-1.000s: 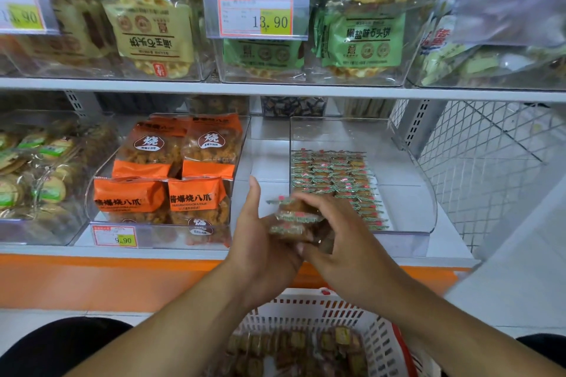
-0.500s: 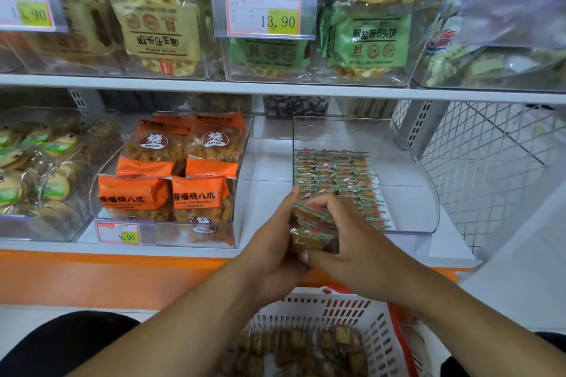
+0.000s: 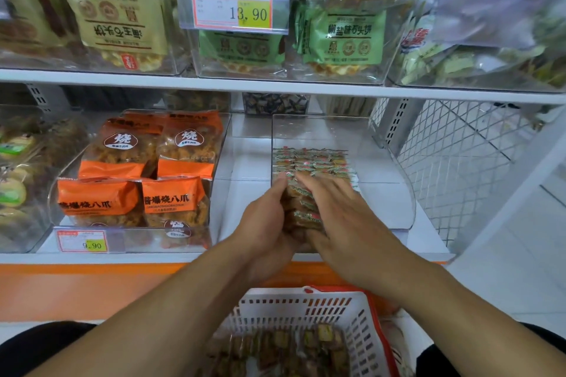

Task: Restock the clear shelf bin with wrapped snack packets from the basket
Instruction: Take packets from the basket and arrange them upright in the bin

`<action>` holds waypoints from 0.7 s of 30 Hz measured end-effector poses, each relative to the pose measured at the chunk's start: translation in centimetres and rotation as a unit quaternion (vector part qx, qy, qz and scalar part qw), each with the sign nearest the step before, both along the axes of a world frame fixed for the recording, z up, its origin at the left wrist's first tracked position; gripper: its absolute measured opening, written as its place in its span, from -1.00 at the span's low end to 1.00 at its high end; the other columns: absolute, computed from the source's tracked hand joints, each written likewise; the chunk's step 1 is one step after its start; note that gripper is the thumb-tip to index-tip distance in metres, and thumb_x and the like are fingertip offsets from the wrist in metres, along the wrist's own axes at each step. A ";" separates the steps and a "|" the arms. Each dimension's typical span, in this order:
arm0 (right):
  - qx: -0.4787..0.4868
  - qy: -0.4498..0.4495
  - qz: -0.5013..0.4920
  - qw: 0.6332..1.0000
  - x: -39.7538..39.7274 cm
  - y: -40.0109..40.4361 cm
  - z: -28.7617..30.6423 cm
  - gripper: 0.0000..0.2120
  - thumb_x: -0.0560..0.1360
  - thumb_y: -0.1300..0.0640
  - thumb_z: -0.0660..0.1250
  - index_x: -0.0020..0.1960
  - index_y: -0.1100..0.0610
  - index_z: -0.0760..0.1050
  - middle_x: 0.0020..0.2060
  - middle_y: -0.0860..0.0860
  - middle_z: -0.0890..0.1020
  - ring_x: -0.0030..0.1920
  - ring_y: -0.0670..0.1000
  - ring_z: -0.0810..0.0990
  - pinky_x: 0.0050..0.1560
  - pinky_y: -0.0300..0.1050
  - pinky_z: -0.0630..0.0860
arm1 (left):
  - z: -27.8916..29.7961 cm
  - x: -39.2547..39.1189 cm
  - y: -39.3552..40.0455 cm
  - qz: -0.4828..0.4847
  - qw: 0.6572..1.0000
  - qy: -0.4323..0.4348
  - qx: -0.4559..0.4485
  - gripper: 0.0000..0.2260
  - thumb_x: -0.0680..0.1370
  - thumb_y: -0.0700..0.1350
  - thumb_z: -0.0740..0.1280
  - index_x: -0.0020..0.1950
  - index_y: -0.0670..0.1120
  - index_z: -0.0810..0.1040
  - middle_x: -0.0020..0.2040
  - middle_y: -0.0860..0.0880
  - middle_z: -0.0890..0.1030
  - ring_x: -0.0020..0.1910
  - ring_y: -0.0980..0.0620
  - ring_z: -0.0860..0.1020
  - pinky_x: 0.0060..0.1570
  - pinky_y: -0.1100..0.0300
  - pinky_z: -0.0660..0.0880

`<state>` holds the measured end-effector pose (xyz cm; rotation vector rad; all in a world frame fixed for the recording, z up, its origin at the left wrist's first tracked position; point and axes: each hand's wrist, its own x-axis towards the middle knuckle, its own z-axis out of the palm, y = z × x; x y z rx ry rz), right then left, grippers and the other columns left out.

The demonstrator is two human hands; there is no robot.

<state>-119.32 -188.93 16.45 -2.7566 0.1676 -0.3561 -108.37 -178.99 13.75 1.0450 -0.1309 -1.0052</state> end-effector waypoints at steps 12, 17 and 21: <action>-0.296 0.263 -0.201 0.896 7.8 -14.6 0.7 -0.56 0.61 0.01 0.22 0.39 0.23 0.33 0.36 0.19 0.45 0.40 0.22 0.33 0.40 0.13 0.26 | -2.1 0.6 -3.2 -0.153 0.708 -0.654 0.218 -0.43 0.56 0.18 0.38 0.52 0.14 0.28 0.48 0.10 0.39 0.40 0.05 0.41 0.29 0.17 0.40; -0.428 0.358 -0.171 0.812 11.4 -17.5 -2.2 -0.54 0.62 0.03 0.18 0.44 0.24 0.33 0.38 0.17 0.45 0.42 0.20 0.32 0.49 0.18 0.16 | -5.2 1.8 -4.6 -0.238 0.565 -0.735 0.288 -0.17 0.53 0.47 0.08 0.66 0.04 -0.02 0.67 0.03 0.02 0.64 0.02 -0.10 0.61 -0.11 -0.10; -0.416 0.373 -0.163 0.813 13.1 -18.9 -4.0 -0.53 0.64 0.01 0.18 0.47 0.24 0.31 0.43 0.17 0.42 0.44 0.18 0.30 0.49 0.11 0.15 | -6.5 1.7 -4.7 -0.235 0.518 -0.765 0.303 -0.11 0.46 0.55 -0.11 0.64 0.03 0.00 0.67 0.02 0.03 0.64 0.01 -0.17 0.59 -0.16 -0.22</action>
